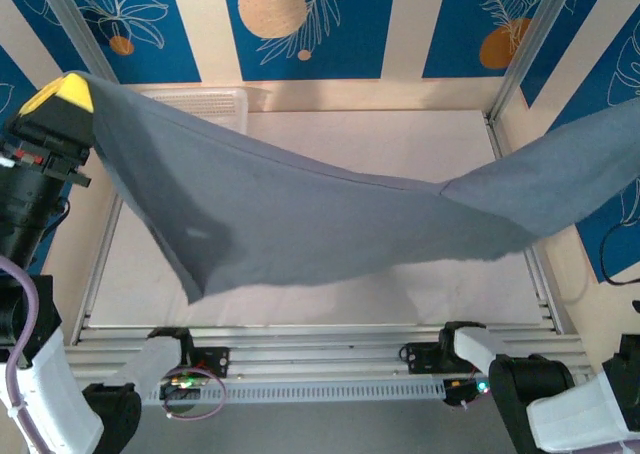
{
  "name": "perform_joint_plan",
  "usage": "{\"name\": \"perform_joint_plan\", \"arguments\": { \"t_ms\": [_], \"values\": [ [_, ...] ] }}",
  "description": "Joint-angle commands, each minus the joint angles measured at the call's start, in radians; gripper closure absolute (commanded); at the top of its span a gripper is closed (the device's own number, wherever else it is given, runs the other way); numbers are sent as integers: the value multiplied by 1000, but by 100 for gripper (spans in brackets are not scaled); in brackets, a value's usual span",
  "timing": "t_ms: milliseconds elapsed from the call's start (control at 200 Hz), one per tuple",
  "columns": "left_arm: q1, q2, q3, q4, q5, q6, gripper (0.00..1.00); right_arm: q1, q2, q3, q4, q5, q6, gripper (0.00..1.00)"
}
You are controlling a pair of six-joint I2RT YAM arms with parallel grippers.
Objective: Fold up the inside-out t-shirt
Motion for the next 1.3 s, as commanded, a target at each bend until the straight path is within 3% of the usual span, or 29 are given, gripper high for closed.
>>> {"name": "perform_joint_plan", "arguments": {
  "t_ms": [0,135,215,295,390,465,580,735,810,885,960,1095,1175,1295],
  "values": [
    [13,64,-74,56,-31,2,100,-3,61,-93,67,-38,-20,100],
    [13,185,-198,173,-28,-68,100,-3,169,-228,204,-108,-34,100],
    [10,269,-255,316,-18,-87,100,-5,300,-166,219,-124,-74,100],
    [10,377,-174,325,-5,-64,100,-19,496,99,103,-136,-91,100],
    [10,478,-26,292,38,-53,100,-47,770,611,-27,-203,-47,100],
    [8,502,62,285,58,-48,100,-67,739,547,54,-240,16,100],
    [8,494,158,235,69,-8,100,-71,722,598,69,-264,8,100],
    [1,453,103,245,121,10,100,-119,648,560,40,-329,52,100],
    [-5,425,7,328,192,30,100,-144,610,496,6,-413,67,100],
    [-21,403,-95,388,274,64,100,-146,581,431,-103,-513,-15,100],
    [-54,389,-175,325,265,149,100,-146,571,363,-258,-571,-127,100],
    [-137,345,-407,265,198,340,100,-147,540,122,-585,-527,-309,100],
    [-184,306,-621,343,189,363,100,-150,430,-280,-582,-500,-302,100],
    [-287,265,-954,506,104,368,100,-173,123,-1102,-101,-611,-205,100]
  ]
}}
